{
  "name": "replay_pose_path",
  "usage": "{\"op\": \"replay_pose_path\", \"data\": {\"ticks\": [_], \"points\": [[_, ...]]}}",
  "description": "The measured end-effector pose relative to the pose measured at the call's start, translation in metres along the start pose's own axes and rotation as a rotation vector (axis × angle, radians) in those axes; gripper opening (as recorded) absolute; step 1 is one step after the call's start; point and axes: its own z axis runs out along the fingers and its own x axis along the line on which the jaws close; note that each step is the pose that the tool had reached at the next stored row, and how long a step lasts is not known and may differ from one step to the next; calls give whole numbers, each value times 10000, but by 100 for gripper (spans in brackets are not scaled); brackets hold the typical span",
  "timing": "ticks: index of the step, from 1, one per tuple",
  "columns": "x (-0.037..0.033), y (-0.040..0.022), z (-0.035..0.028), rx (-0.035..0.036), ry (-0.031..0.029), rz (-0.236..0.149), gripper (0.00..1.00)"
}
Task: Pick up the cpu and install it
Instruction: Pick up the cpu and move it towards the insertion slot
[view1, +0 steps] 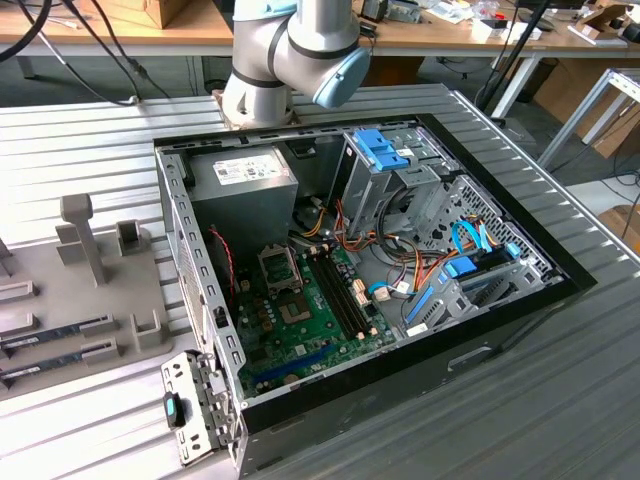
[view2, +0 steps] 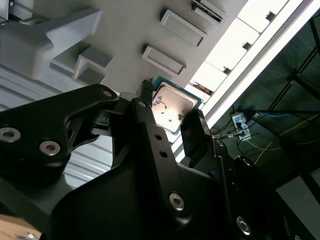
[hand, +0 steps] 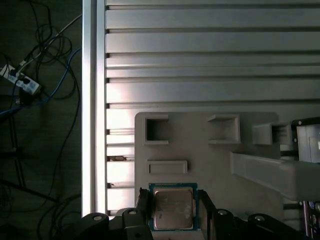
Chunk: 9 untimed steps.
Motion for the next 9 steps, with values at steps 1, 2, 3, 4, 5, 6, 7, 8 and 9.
{"op": "replay_pose_path", "data": {"ticks": [1, 2, 3, 4, 5, 6, 7, 8, 9], "points": [[0, 0, -3, -8, 0, 1, 47], [0, 0, -5, -13, 0, 0, 47], [0, 1, -8, -21, 0, 1, 47], [0, 1, -11, -28, 0, 1, 47], [0, 1, -15, -39, 1, 1, 47], [0, 1, -19, -49, 2, 2, 47], [-1, 1, -22, -56, 2, 2, 47], [-1, 2, -24, -61, 2, 2, 47], [-1, 2, -28, -70, 2, 2, 47]]}}
